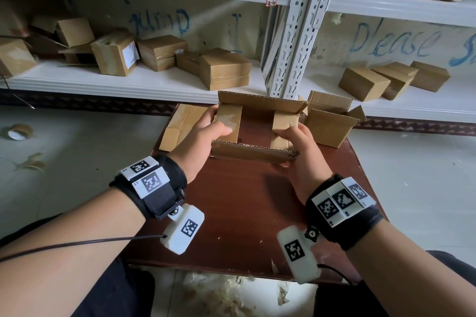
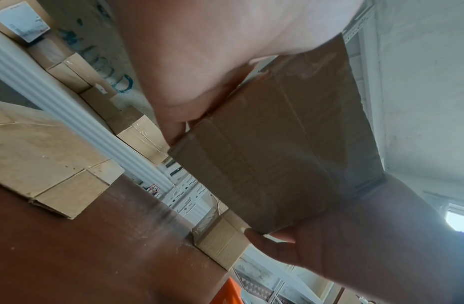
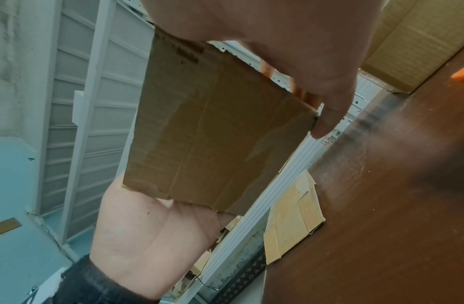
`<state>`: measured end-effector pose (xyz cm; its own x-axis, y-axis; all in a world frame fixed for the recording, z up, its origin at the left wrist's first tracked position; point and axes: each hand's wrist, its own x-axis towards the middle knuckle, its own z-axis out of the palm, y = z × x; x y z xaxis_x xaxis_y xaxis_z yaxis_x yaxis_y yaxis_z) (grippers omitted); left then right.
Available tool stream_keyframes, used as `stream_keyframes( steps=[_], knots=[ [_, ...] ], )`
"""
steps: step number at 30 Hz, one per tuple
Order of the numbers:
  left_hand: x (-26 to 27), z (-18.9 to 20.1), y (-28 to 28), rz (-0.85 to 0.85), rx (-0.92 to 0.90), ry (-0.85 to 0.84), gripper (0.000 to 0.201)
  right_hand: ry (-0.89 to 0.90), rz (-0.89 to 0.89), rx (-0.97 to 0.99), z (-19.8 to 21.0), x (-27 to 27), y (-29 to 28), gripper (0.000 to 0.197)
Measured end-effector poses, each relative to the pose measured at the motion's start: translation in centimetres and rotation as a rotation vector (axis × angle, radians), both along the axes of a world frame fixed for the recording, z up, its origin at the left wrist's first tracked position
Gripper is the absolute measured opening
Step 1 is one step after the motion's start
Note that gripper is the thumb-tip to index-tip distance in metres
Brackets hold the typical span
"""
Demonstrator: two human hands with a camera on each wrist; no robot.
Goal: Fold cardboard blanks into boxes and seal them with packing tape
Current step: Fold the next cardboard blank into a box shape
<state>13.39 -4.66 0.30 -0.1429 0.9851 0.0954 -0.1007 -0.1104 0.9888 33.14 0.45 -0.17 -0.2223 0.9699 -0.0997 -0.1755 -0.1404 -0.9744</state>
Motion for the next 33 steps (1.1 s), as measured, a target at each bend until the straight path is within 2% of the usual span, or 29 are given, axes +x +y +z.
stream_keyframes(
  steps=[3, 9, 17, 20, 25, 28, 31, 33],
  knots=[
    [-0.01, -0.18, 0.00, -0.005, -0.007, 0.004, 0.041, -0.014, -0.008, -0.006, -0.02, 0.06, -0.07, 0.043],
    [0.04, 0.16, -0.16, -0.004, -0.007, 0.009, 0.036, -0.022, -0.013, -0.001, 0.03, -0.09, -0.18, 0.019],
    [0.21, 0.27, -0.19, 0.003, -0.035, -0.014, 0.046, -0.021, -0.001, 0.016, 0.03, -0.18, -0.04, 0.015],
    [0.33, 0.17, -0.24, -0.001, -0.054, -0.002, 0.048, -0.015, 0.005, 0.007, 0.06, -0.14, -0.05, 0.015],
    [0.83, 0.18, -0.47, 0.024, -0.098, 0.011, 0.037, 0.013, -0.031, 0.019, -0.10, -0.24, -0.02, 0.015],
    [0.83, -0.03, -0.38, 0.006, -0.117, 0.077, 0.053, 0.025, -0.057, 0.064, -0.06, -0.40, 0.18, 0.022],
    [0.88, -0.24, -0.20, -0.021, -0.119, 0.092, 0.058, 0.044, -0.038, 0.106, 0.06, -0.23, 0.43, 0.027],
    [0.85, -0.63, 0.00, -0.021, -0.099, 0.135, 0.046, 0.044, -0.015, 0.150, 0.13, -0.04, 0.46, 0.029]
  ],
)
